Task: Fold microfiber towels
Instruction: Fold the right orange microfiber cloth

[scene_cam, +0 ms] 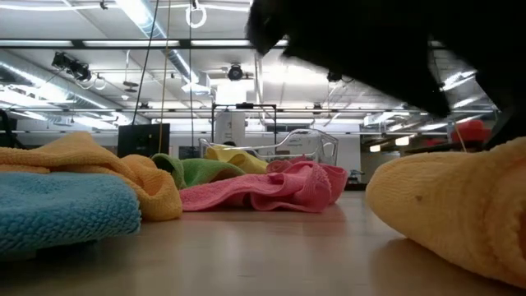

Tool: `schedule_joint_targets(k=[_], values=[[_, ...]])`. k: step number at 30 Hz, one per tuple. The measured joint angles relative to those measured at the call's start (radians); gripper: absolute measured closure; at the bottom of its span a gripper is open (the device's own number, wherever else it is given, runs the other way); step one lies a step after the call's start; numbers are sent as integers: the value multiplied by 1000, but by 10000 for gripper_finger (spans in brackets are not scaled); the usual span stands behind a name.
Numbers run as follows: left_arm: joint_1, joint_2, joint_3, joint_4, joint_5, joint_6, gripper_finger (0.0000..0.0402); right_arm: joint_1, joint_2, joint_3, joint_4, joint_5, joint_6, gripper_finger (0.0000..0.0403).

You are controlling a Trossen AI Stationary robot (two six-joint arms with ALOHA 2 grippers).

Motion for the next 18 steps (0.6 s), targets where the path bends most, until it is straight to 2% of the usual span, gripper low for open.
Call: schedule_joint_targets(k=[3, 6, 9, 13, 18], values=[[13, 2, -1, -60, -4, -75, 228, 0, 0, 0, 0, -8, 0, 203], [26, 12, -6, -19, 6, -90, 237, 0, 0, 0, 0, -10, 1, 203], [32, 45, -10, 13, 64, -89, 241, 0, 0, 0, 0, -10, 8, 203], [35, 63, -8, 41, 104, -88, 232, 0, 0, 0, 0, -18, 15, 203], [36, 66, -8, 40, 104, -89, 209, 0, 0, 0, -7, -20, 23, 203]])
